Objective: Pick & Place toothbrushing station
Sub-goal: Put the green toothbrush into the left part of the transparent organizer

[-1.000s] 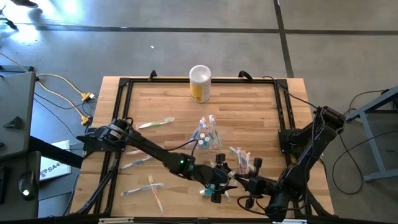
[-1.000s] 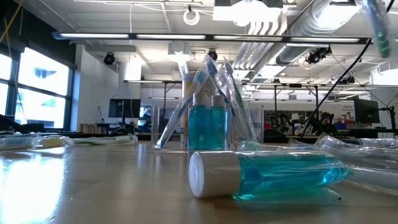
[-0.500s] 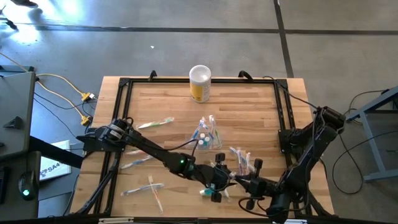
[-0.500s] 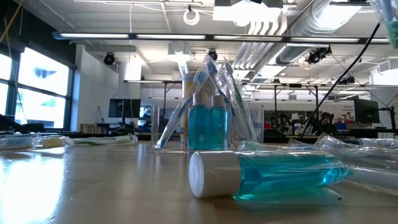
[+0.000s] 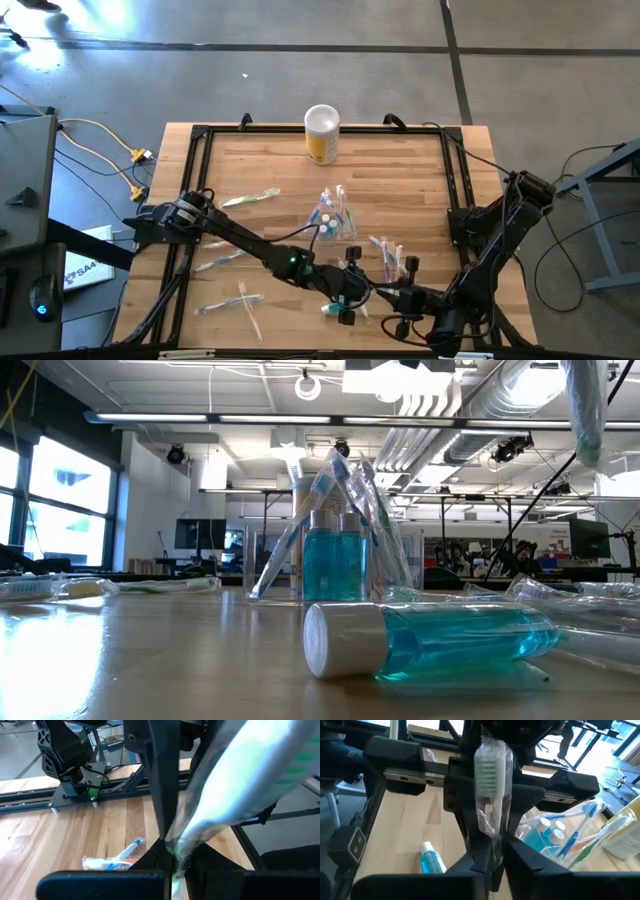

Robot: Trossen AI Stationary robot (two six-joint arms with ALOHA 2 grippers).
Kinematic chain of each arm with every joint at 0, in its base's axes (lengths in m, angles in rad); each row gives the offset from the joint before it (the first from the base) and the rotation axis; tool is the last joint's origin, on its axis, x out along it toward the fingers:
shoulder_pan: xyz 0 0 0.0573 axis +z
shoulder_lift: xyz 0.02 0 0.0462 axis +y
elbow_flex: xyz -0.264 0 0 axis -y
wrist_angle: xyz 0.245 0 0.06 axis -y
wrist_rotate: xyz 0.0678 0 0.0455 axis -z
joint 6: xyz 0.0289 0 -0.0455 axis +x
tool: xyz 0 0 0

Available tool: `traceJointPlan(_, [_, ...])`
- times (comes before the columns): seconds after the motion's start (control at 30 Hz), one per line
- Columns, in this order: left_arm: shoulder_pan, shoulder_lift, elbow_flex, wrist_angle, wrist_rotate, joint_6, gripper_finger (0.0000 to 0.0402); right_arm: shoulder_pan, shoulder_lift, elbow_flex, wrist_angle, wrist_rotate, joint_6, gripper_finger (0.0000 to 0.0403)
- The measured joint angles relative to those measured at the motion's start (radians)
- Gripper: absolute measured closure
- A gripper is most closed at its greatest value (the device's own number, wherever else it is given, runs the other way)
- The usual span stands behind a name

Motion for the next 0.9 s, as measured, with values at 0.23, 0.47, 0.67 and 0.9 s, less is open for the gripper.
traceJointPlan(0.23, [-0.003,0.0,0.0,-0.024,0.002,0.0,0.0389,0.025,-0.009,0.0,-0.004,-0.002,-0.031,0.0245])
traceJointPlan(0.47, [-0.028,-0.044,0.0,-0.162,-0.165,0.0,0.0389,0.076,-0.057,0.0,-0.014,0.096,-0.023,0.0187])
traceJointPlan(0.67, [-0.098,-0.157,-0.001,-0.375,-0.293,0.053,0.0385,0.147,-0.105,0.0,-0.023,0.095,-0.022,0.0189])
traceJointPlan(0.9, [-0.173,-0.274,0.002,-0.646,-0.515,-0.038,0.0389,0.214,-0.105,0.0,-0.043,0.153,0.041,0.0189])
